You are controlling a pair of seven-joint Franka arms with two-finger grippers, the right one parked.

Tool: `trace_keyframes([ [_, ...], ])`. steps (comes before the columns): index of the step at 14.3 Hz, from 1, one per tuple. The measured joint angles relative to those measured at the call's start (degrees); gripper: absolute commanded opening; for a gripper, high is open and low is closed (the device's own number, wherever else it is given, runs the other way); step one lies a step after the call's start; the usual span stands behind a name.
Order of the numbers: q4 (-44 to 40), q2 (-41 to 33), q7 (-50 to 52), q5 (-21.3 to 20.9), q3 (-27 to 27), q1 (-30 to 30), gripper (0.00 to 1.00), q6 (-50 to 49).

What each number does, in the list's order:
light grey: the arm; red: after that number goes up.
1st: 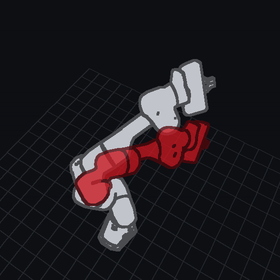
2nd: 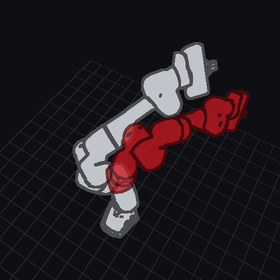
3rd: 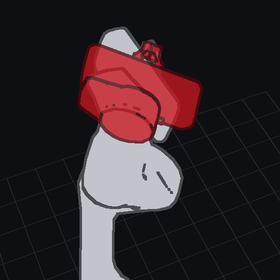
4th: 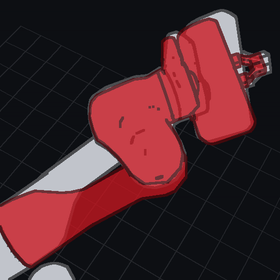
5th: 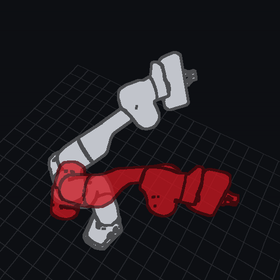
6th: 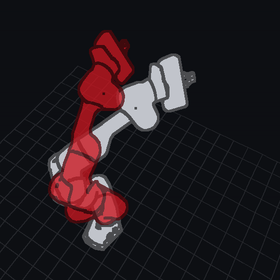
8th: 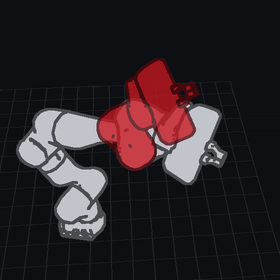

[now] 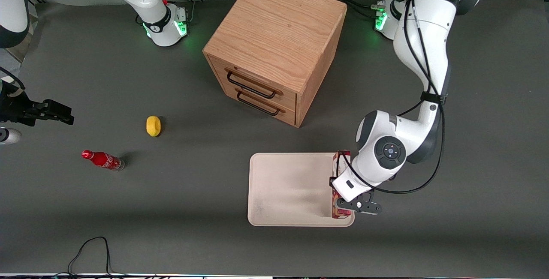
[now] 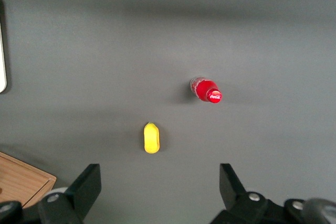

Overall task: Place red cookie box on tray
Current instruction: 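Lower the box onto the tray edge and lay it down, then open the left gripper and raise it away from the tray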

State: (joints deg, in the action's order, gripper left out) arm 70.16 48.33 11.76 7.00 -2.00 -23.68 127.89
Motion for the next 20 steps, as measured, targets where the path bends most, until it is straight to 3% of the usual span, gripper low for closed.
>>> trace_keyframes([
  [6,0.4,2.0,3.6,0.0,-0.9,-0.1,0.0,3.2],
  [8,1.0,2.4,4.1,0.0,-0.9,-0.1,0.12,4.6],
  [10,1.3,2.5,4.2,0.0,-0.9,-0.1,1.0,4.8],
  [16,1.2,0.6,4.2,-0.3,-1.0,-0.2,1.0,6.5],
  [20,1.8,-5.6,4.2,-0.4,-1.7,0.5,1.0,-1.1],
])
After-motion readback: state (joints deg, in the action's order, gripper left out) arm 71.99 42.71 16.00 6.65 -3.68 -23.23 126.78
